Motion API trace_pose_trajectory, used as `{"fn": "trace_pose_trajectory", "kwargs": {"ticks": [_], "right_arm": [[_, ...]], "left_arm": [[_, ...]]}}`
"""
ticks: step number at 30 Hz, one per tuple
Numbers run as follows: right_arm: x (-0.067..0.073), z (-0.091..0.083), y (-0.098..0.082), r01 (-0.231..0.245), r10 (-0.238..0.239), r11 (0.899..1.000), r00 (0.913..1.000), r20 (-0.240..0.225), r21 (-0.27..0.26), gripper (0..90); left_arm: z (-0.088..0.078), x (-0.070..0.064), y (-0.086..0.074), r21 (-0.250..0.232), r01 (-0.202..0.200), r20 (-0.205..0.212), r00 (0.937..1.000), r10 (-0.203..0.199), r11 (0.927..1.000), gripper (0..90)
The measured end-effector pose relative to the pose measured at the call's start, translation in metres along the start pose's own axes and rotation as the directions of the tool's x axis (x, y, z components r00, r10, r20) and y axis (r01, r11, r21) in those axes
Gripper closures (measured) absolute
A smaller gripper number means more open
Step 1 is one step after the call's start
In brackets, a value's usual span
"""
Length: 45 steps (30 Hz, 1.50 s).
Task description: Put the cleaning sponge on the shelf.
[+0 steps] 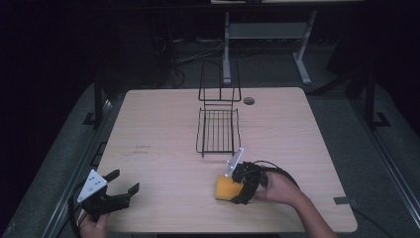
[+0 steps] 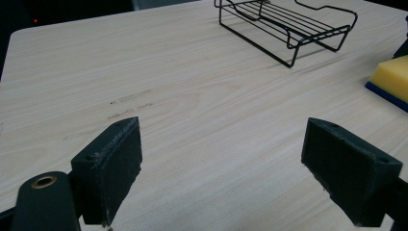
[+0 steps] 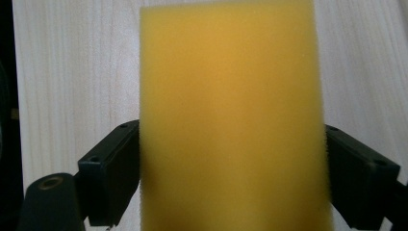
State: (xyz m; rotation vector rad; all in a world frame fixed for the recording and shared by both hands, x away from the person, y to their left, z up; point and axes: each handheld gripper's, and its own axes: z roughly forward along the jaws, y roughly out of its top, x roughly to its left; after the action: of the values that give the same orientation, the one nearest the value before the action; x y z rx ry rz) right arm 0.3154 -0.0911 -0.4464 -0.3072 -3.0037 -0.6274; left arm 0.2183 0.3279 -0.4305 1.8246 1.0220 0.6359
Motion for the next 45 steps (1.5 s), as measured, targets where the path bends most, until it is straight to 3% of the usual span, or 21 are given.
{"fn": "trace_pose_trajectory", "kwargs": {"ticks": [22,45], "right_arm": [[0.001,0.000,0.000,0.022,-0.022,1.000,0.9997,0.008,0.001,20.7],[-0.006,-0.026,0.015,0.033,-0.033,0.999,0.9992,0.021,-0.032,21.6]], "left_arm": [[-0.001,0.000,0.000,0.000,-0.002,-0.004,1.0000,0.002,1.0000,13.4],[-0.002,0.001,0.000,-0.006,0.000,-0.003,1.0000,0.000,1.0000,13.4]]}}
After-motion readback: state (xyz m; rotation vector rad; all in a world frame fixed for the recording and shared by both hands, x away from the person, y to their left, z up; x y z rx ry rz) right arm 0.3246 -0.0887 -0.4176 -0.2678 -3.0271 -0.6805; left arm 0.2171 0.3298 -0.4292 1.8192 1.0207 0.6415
